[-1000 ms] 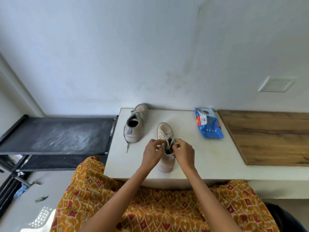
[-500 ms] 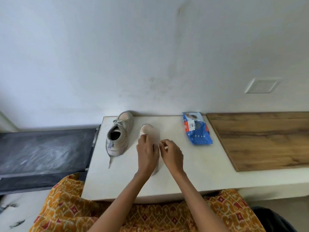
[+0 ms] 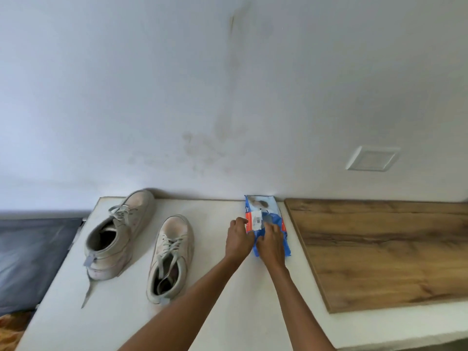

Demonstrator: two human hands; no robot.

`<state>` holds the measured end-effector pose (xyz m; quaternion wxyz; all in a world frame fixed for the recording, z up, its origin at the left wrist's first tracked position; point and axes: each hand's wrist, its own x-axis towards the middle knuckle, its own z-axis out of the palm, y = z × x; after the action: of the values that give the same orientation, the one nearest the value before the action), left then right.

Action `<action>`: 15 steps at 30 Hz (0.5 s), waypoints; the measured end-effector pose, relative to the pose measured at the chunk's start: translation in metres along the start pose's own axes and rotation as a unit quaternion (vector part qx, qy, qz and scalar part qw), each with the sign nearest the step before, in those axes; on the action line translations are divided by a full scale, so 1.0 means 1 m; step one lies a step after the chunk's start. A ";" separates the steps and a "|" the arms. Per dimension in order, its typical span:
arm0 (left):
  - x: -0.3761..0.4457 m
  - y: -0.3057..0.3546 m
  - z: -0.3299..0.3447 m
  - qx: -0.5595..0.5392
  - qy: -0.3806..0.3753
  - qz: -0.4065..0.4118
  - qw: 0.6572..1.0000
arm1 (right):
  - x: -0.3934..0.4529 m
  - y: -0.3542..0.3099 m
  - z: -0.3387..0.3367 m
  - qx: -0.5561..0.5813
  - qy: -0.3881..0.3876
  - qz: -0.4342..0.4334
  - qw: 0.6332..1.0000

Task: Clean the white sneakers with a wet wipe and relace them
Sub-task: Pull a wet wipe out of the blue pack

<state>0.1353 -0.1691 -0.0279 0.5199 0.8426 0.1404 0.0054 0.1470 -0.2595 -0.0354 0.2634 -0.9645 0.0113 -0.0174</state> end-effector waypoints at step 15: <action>0.005 -0.027 0.001 -0.019 0.056 -0.069 0.996 | -0.025 0.024 0.022 0.107 0.046 -0.026 0.993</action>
<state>0.1338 -0.1574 -0.0521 0.5263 0.8191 0.2274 0.0194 0.1225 -0.2680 -0.0672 0.3634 -0.9290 -0.0034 -0.0693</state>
